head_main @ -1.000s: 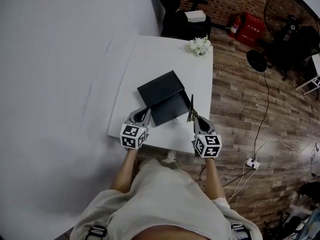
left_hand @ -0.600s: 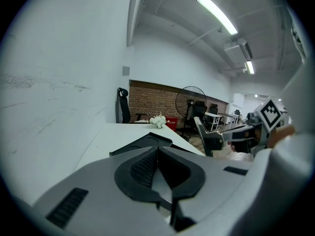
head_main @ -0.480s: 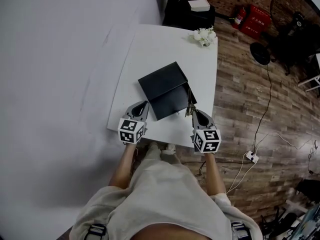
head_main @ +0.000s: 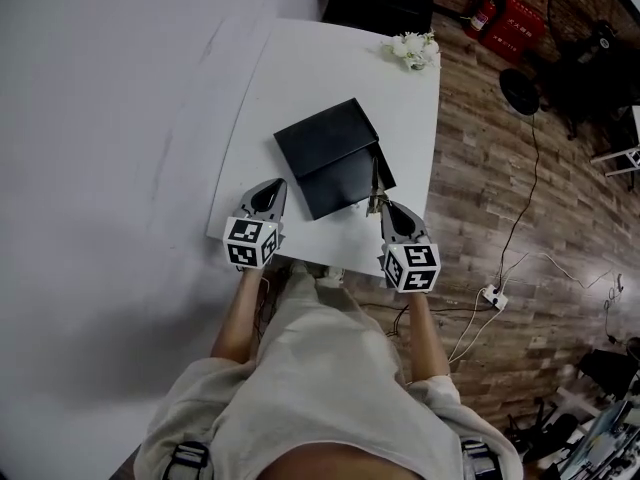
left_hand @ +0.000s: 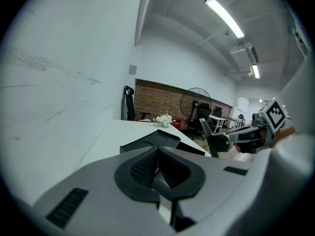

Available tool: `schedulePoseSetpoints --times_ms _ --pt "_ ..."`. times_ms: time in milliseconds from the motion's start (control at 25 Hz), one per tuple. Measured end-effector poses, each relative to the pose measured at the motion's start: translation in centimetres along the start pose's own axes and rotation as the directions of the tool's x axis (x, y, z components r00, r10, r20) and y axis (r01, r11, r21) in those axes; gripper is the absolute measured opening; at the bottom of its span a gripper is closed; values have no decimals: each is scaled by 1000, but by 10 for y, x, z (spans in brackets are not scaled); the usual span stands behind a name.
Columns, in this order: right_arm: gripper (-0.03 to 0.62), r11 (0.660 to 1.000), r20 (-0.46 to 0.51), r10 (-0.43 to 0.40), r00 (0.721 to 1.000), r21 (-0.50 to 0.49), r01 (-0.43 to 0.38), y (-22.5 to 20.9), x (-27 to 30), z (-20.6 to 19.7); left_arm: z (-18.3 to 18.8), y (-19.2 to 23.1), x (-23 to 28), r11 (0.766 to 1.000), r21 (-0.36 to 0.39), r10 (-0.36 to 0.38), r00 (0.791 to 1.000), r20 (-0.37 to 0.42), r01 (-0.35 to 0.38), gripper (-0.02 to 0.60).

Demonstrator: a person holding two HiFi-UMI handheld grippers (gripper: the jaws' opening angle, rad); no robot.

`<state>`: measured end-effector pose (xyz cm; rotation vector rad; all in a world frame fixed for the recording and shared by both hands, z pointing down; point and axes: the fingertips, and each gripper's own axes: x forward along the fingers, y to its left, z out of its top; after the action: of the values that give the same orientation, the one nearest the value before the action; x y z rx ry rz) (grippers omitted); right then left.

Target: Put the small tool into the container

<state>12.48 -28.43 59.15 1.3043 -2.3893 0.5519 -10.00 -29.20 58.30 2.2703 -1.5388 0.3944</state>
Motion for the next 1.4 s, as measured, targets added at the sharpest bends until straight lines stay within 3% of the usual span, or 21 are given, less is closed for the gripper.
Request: schedulePoseSetpoints --times_ms 680,1160,1400 --pt "8 998 -21 54 998 -30 -55 6 19 -1 -2 11 2 999 -9 38 999 -2 -38 11" --pt "8 999 -50 37 998 -24 -38 15 39 0 -3 25 10 1000 -10 -2 999 -35 2 11" --pt "8 994 -78 22 997 -105 -31 23 42 -2 -14 29 11 999 -24 -34 998 -47 32 11"
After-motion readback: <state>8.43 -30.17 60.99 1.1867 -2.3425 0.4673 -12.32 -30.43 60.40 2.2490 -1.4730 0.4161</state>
